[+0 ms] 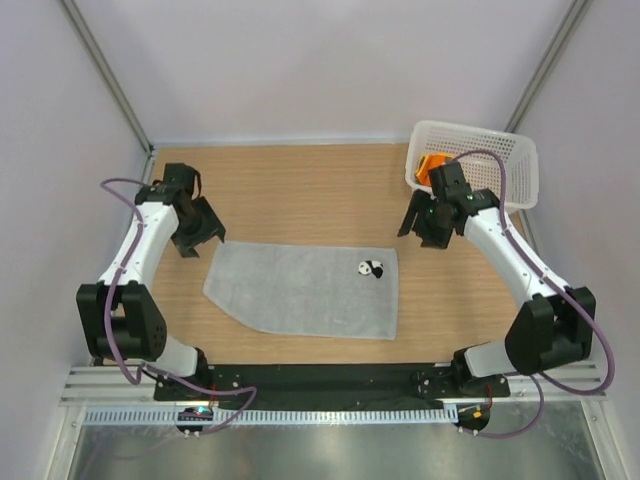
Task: Roll the towels
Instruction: Flatten the towel
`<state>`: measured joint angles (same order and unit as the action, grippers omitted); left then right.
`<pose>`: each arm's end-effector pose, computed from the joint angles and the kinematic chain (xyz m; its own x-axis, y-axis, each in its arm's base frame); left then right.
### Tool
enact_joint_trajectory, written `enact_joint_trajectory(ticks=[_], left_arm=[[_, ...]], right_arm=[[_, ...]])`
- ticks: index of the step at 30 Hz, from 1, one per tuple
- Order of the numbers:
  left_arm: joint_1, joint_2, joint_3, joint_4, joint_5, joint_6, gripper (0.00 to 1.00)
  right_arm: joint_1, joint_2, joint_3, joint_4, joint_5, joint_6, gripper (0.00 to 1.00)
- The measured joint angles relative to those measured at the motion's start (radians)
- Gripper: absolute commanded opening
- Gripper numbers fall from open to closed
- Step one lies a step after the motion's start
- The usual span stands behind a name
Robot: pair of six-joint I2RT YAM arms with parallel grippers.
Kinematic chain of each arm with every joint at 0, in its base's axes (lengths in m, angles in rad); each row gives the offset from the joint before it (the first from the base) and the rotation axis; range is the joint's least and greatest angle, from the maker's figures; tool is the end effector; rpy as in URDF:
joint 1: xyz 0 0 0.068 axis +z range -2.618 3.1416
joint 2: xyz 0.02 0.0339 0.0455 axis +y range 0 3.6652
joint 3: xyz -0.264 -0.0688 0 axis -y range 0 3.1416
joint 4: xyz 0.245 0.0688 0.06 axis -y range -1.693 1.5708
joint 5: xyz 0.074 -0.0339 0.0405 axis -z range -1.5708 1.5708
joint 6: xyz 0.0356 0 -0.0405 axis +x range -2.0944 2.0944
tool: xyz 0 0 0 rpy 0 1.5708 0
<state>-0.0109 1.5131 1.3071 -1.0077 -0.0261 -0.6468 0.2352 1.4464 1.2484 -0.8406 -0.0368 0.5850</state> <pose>0.2952 -0.0023 0.2830 -0.7487 -0.5943 -0.2937 -0.5632 0.8039 -0.1911 0.2864 0.0700 0.2917 -0.8372 0.3668 -0.4055 0.2534 0.9175 0.3066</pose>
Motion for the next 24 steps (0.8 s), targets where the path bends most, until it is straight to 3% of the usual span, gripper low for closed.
enact_joint_trajectory(ticks=[6, 10, 21, 24], left_arm=[[0.011, -0.072, -0.175, 0.013, -0.035, -0.035, 0.70], [0.053, -0.082, -0.282, 0.039, -0.028, -0.072, 0.65], [0.055, -0.077, -0.491, 0.166, 0.021, -0.168, 0.64], [0.042, -0.063, -0.508, 0.188, 0.016, -0.188, 0.49]], right_arm=[[0.005, -0.157, -0.259, -0.003, -0.033, -0.002, 0.68], [0.025, -0.198, -0.363, 0.000, -0.068, 0.004, 0.68], [0.049, -0.175, -0.398, 0.040, -0.097, -0.009, 0.68], [0.049, -0.145, -0.398, 0.052, -0.098, -0.017, 0.68]])
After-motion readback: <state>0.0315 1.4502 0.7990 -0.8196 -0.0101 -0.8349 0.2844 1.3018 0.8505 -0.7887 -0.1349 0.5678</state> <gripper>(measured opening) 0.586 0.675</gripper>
